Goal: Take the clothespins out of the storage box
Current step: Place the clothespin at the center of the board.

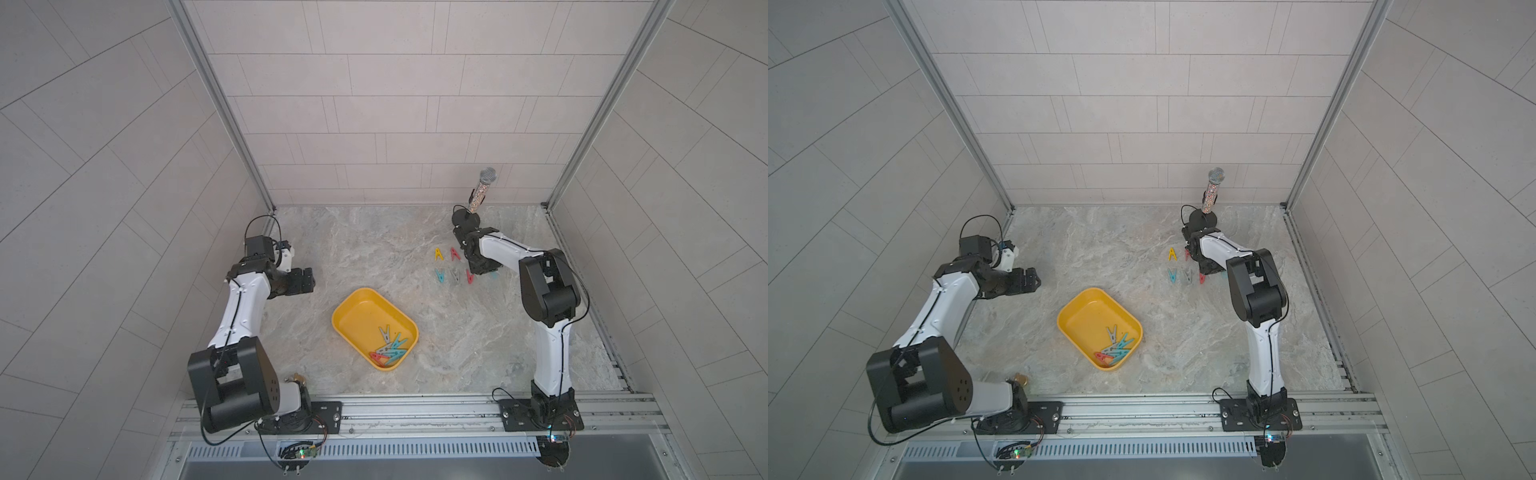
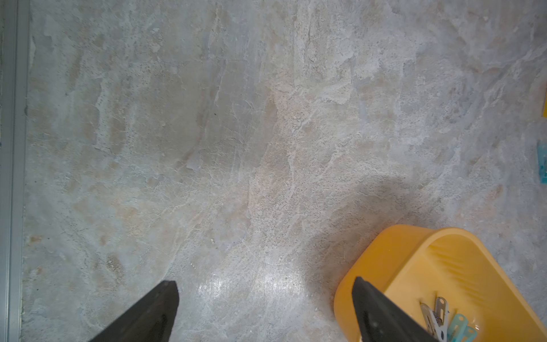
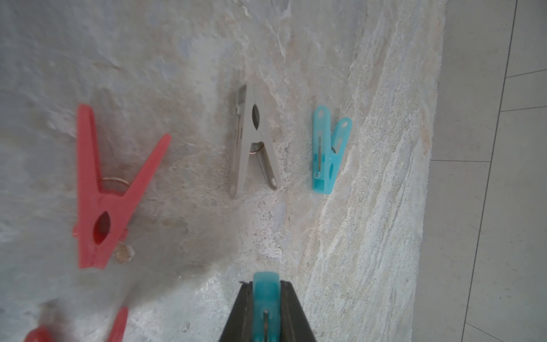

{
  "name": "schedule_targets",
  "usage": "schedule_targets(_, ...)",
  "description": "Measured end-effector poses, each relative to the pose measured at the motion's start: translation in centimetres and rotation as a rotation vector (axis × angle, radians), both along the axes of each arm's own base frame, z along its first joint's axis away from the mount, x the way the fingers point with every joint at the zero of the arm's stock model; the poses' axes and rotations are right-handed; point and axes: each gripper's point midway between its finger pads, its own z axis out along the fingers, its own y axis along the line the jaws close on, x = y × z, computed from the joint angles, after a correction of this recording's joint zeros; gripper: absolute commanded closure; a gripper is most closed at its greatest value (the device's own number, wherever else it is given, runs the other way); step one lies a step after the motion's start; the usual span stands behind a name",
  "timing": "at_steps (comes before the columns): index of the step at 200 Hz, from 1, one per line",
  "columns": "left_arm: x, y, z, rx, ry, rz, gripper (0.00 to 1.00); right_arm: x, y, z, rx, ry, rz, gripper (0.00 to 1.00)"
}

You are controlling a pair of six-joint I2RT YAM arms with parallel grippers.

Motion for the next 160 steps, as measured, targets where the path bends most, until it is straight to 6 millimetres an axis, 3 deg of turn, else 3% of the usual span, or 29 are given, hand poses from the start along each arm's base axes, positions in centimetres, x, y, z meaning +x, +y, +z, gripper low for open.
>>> schedule_targets(160, 0.0, -0.1, 0.2, -0.003, -0.007, -0.001, 0.00, -0.5, -0.2, -1.3, -0.018, 0.049, 0.003, 0.84)
